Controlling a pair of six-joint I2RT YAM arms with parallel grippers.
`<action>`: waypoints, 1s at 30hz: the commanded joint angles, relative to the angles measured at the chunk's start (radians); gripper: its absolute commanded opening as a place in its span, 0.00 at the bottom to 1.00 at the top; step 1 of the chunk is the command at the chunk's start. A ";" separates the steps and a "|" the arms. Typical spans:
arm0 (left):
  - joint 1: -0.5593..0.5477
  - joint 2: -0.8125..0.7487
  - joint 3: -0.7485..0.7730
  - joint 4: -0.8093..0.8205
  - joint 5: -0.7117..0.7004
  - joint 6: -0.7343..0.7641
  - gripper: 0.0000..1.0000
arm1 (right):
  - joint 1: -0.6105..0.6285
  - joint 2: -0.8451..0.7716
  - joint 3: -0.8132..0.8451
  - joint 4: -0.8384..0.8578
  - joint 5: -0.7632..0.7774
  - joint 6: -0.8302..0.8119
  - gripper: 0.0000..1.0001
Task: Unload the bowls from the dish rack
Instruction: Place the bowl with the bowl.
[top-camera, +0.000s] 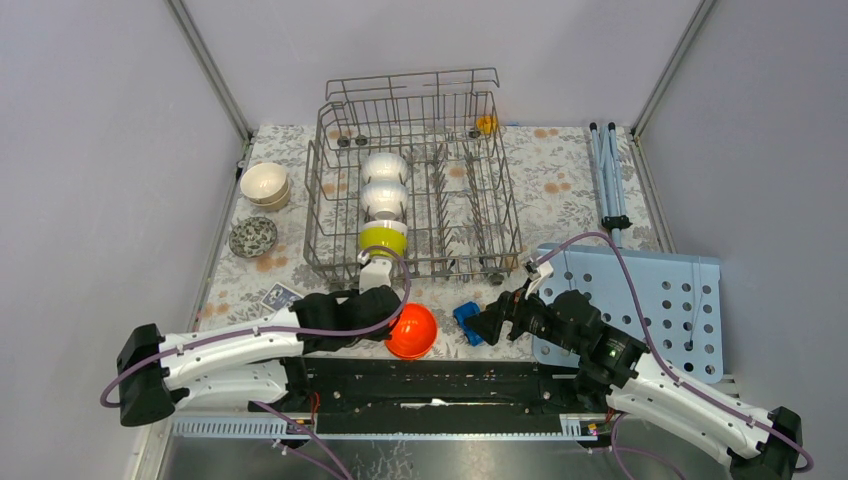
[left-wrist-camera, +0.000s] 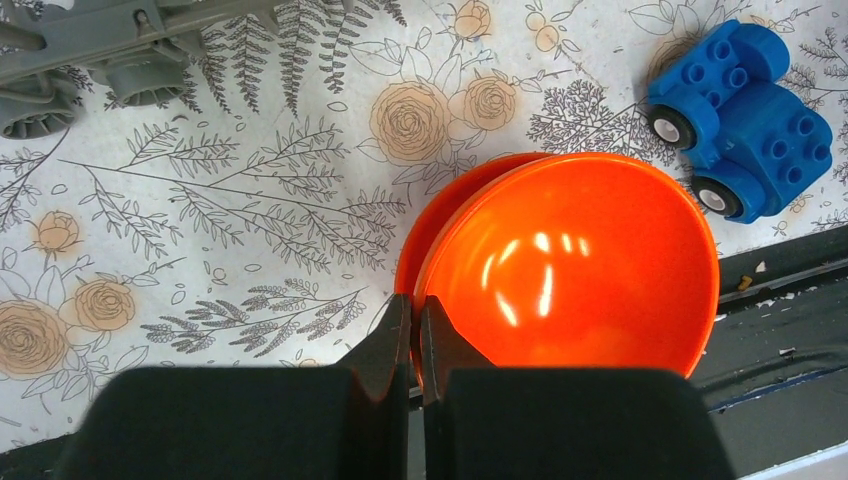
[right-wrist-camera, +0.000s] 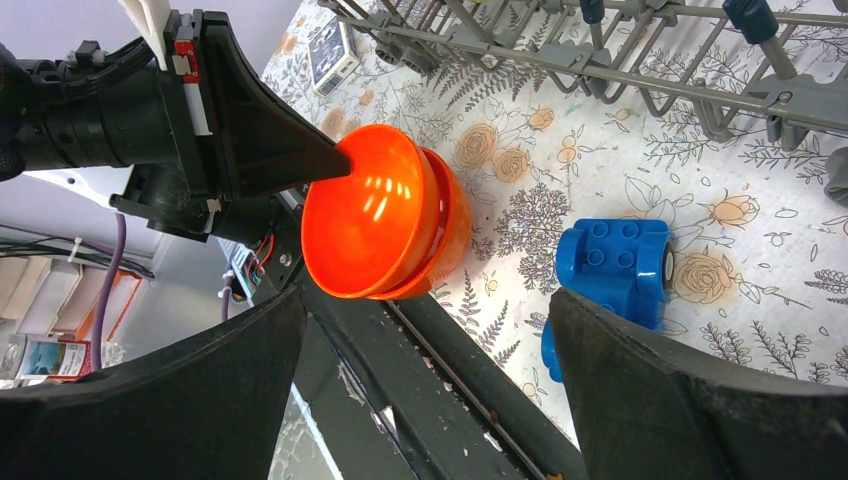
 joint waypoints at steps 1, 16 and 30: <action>0.004 0.014 -0.003 0.066 -0.010 -0.010 0.00 | 0.005 -0.006 -0.002 0.038 -0.017 0.005 0.98; 0.007 0.034 -0.021 0.081 -0.011 -0.024 0.00 | 0.004 -0.015 -0.008 0.026 -0.012 0.004 0.98; 0.007 0.023 -0.025 0.080 0.011 -0.029 0.36 | 0.005 -0.027 -0.008 0.015 -0.009 0.003 0.98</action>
